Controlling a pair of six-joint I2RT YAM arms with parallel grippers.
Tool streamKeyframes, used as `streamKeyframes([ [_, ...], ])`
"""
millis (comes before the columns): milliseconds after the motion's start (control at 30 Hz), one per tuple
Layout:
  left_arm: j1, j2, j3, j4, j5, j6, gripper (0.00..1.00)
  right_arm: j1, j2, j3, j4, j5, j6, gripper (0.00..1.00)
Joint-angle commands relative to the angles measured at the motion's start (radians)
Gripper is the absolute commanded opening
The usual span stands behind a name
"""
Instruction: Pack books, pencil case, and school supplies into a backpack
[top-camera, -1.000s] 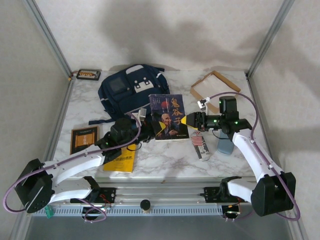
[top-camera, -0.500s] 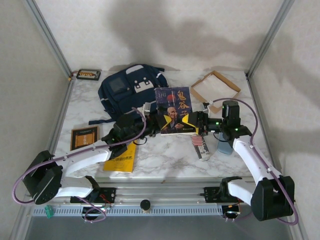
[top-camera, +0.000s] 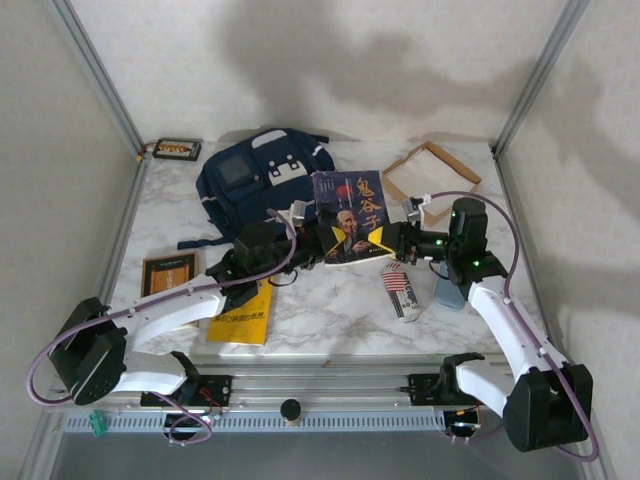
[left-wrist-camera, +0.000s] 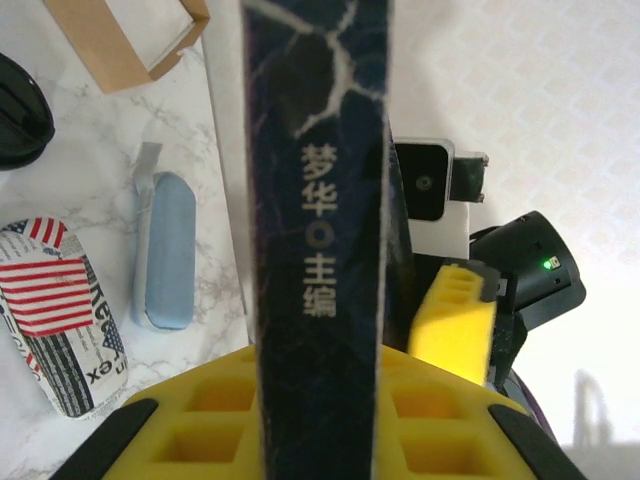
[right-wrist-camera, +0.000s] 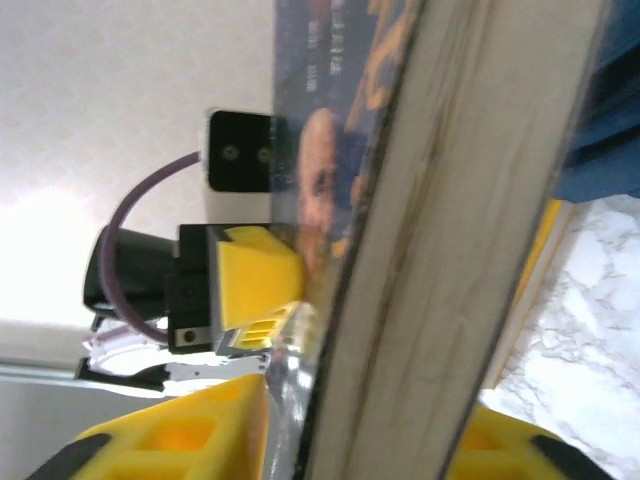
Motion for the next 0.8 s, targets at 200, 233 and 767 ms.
streamKeyframes([
  [200,0.028,0.015,0.198,-0.365,-0.072,0.333,0.49,-0.057,0.025,0.122,-0.235,0.127,-0.249,0.00],
  [233,0.038,0.021,0.254,-0.469,-0.113,0.416,0.53,-0.073,0.028,0.138,-0.270,0.149,-0.279,0.00],
  [767,0.125,0.465,0.697,-1.063,-0.648,1.169,0.69,-0.202,0.049,0.176,-0.391,0.295,-0.392,0.00],
])
